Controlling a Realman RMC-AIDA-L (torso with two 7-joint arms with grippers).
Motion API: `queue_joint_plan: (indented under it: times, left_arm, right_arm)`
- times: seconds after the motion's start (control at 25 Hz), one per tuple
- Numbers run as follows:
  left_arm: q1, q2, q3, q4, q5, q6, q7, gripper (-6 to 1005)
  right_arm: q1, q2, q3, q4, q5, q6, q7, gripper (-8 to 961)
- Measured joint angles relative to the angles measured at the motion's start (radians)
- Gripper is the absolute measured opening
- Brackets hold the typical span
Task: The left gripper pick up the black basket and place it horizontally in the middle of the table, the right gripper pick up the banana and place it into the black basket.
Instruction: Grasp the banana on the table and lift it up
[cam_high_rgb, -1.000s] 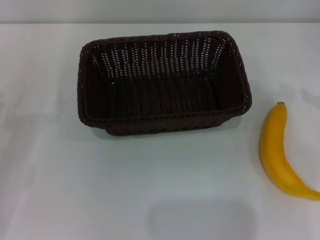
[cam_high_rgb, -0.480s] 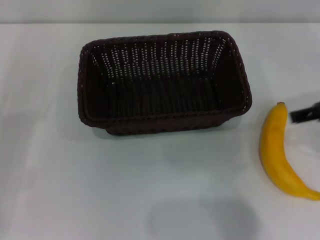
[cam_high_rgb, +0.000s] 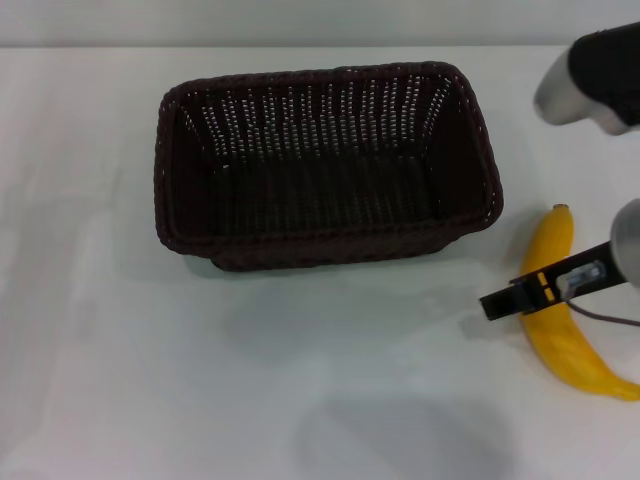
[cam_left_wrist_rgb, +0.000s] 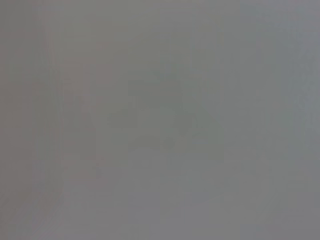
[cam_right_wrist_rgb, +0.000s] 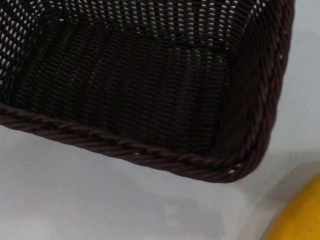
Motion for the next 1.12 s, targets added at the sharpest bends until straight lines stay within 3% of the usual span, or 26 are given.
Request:
queue_joint_plan:
  times: [0.36, 1.12]
  left_arm:
    - [-0.003, 0.001, 0.000, 0.003, -0.020, 0.003, 0.016, 833]
    - [-0.005, 0.004, 0.000, 0.008, -0.037, 0.004, 0.015, 833]
  right_arm:
    - [0.009, 0.001, -0.038, -0.137, -0.030, -0.073, 0.034, 811]
    - [0.032, 0.001, -0.036, -0.300, -0.045, -0.138, 0.028, 708]
